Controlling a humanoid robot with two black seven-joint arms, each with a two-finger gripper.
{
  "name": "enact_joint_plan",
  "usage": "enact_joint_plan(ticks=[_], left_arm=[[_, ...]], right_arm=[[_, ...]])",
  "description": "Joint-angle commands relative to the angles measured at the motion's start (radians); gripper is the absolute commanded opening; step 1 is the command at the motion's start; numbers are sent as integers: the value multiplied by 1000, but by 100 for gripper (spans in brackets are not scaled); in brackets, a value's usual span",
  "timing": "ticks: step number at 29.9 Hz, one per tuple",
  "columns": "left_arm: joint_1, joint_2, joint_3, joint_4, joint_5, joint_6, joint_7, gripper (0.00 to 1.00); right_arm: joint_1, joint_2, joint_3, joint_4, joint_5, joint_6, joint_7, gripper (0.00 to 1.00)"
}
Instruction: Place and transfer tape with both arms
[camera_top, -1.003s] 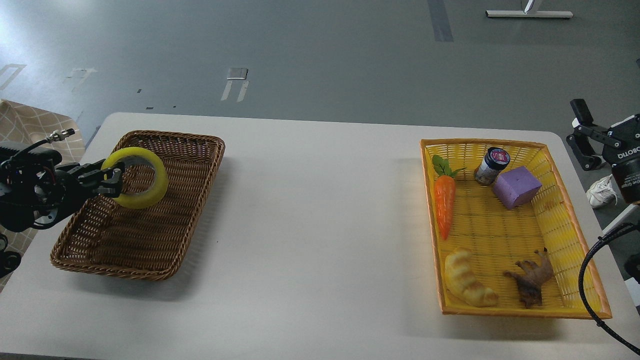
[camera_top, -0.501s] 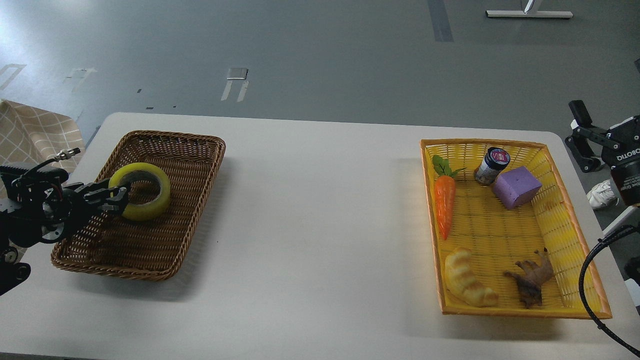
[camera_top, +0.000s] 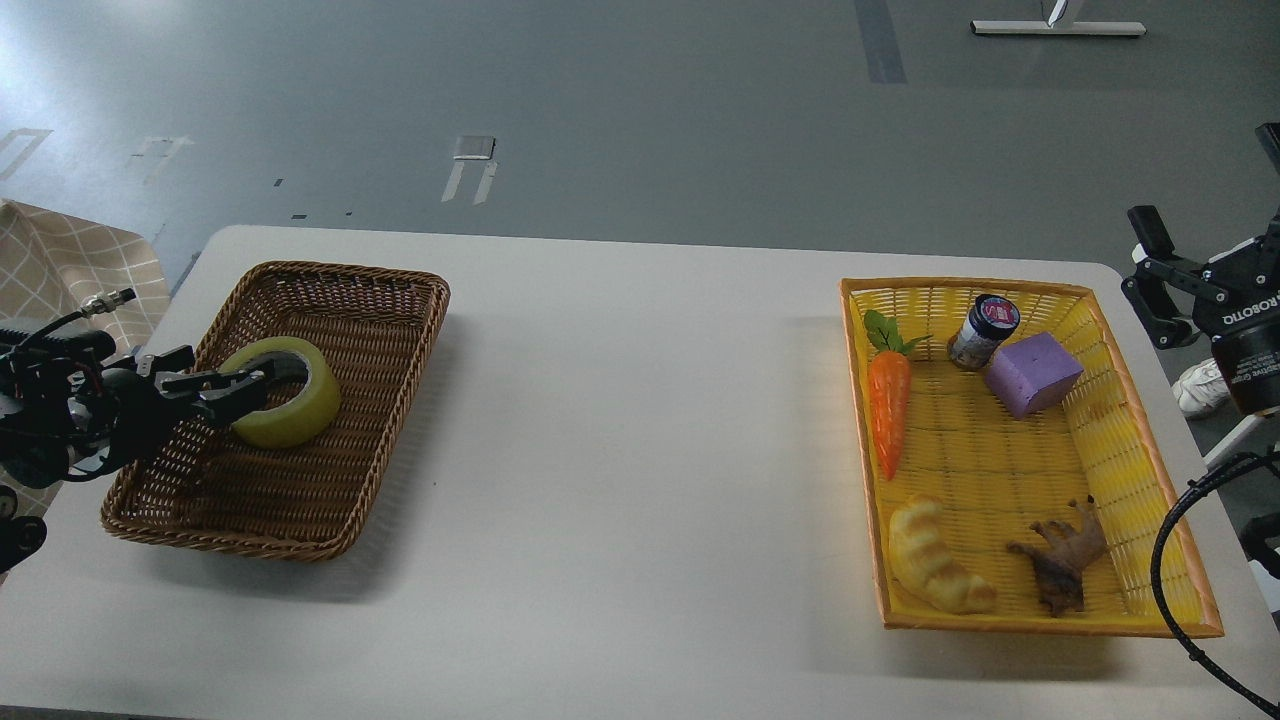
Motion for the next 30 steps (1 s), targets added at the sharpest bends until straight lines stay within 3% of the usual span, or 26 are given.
enact_joint_plan(ticks=[1, 11, 18, 23, 26, 30], left_arm=[[-50, 6, -19, -6, -289, -6, -31, 98], [-256, -66, -33, -55, -817, -39, -83, 98], [-265, -268, -234, -135, -943, -171, -91, 98], [-265, -431, -361, -155, -949, -259, -83, 98], [-264, -543, -436, -158, -987, -338, -71, 98], [-258, -659, -493, -158, -1045, -366, -17, 98]], right_arm=[[2, 0, -1, -1, 0, 0, 0, 100], [19, -1, -1, 0, 0, 0, 0, 100], [59, -10, -1, -3, 0, 0, -3, 100], [104, -10, -1, -7, 0, 0, -17, 100], [139, -10, -1, -10, 0, 0, -54, 100], [194, -10, -1, -10, 1, 0, -90, 100]])
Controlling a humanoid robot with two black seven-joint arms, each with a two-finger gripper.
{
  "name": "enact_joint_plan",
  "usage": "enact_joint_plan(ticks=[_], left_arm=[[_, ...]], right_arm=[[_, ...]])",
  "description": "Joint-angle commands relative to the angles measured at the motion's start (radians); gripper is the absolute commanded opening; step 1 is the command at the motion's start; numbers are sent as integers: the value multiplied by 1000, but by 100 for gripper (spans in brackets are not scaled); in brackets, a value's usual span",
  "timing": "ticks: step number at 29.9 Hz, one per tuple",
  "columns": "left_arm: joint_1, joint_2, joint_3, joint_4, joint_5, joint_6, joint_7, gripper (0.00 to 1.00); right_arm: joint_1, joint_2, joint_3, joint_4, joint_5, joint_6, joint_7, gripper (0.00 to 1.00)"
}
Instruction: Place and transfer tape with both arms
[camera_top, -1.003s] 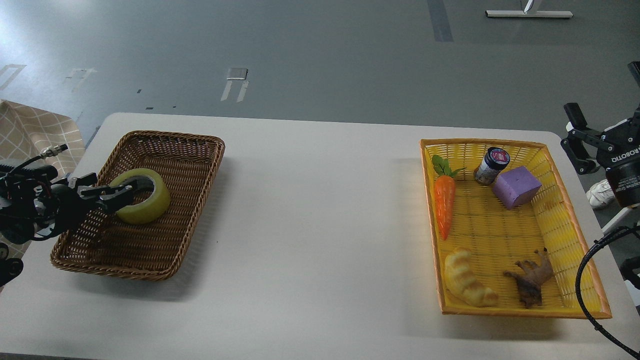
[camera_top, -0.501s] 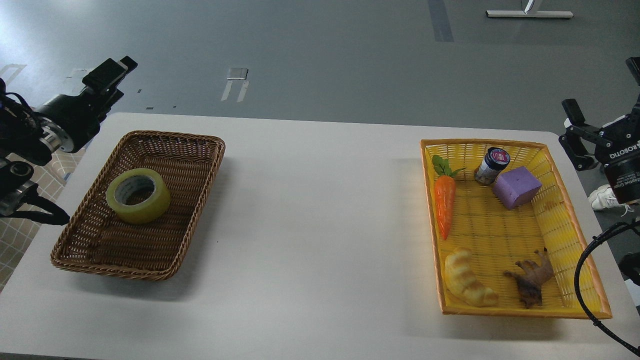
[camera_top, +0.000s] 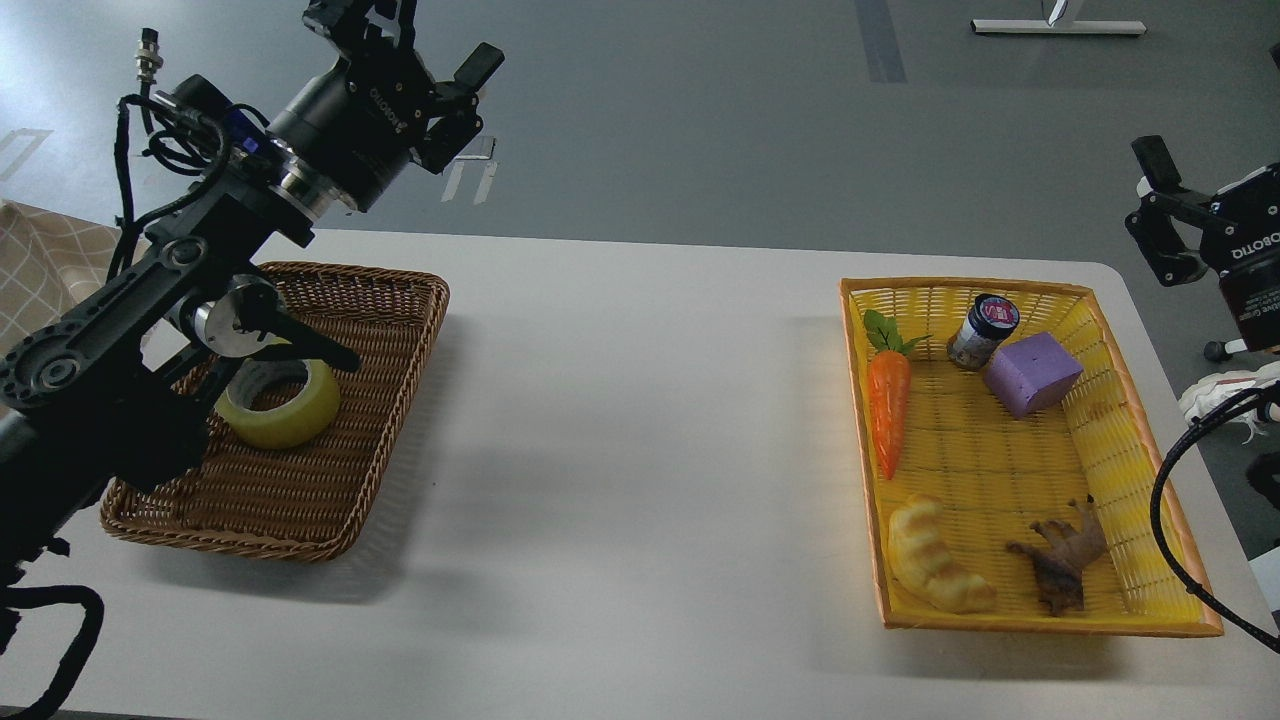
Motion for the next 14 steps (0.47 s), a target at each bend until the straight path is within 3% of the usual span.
enact_joint_plan(ticks=[1, 3, 8, 14], left_arm=[[11, -102, -43, 0, -35, -15, 51, 98], [38, -165, -74, 0, -35, -17, 70, 98], [132, -248, -141, -23, -33, -40, 63, 98], [155, -259, -155, -43, -27, -109, 56, 98]], right_arm=[[49, 1, 0, -1, 2, 0, -24, 100], [69, 2, -1, 2, 3, 0, -24, 100], [87, 18, -3, 17, 5, 0, -22, 100], [99, 30, -6, 19, 5, 0, -22, 100]])
